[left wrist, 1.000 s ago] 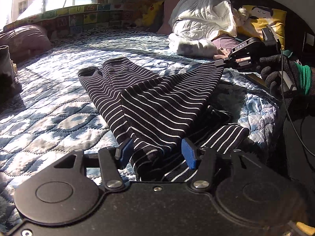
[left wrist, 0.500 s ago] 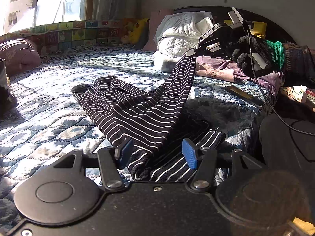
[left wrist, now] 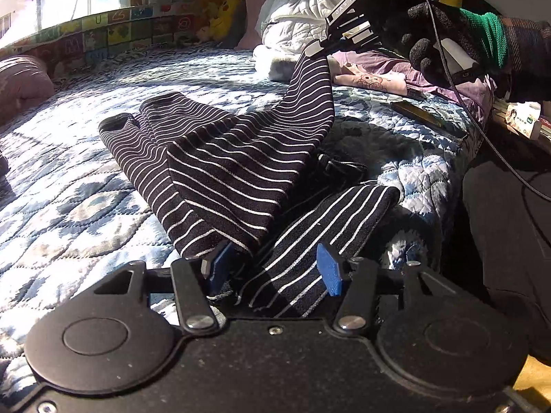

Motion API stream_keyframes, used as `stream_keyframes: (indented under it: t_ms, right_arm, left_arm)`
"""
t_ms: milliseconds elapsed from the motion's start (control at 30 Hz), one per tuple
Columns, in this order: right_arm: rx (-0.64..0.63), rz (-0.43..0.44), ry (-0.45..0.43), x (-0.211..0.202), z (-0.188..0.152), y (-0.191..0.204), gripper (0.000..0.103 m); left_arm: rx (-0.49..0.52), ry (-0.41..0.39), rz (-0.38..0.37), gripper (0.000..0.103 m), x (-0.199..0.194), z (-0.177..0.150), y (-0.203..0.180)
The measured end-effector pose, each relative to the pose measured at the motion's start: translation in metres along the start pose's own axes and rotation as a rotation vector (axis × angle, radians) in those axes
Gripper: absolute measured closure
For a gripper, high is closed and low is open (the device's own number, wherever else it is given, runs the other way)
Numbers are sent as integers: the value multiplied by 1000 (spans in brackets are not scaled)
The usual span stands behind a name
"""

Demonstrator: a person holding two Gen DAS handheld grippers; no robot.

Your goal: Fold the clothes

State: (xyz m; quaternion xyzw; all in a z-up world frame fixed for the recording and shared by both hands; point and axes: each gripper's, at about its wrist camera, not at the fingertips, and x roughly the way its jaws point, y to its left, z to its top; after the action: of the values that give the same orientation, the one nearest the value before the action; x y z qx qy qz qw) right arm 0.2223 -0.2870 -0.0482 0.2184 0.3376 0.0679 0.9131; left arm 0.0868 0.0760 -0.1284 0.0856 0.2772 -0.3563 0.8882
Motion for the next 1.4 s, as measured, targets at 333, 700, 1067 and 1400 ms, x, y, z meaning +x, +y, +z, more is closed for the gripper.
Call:
stream_keyframes:
  t_ms: [333, 700, 1067, 1400]
  right_arm:
    - [-2, 21, -96, -6, 11, -9, 96]
    - [-21, -2, -73, 17, 26, -7, 96]
    - [-30, -14, -29, 25, 20, -2, 96]
    - [-37, 18, -56, -1, 29, 11, 96]
  left_arm:
    - [-57, 35, 76, 72, 2, -2, -2]
    - [-94, -44, 45, 72, -16, 0, 13]
    - [-120, -32, -10, 63, -11, 1, 15]
    - [-22, -60, 35, 54, -2, 10, -1]
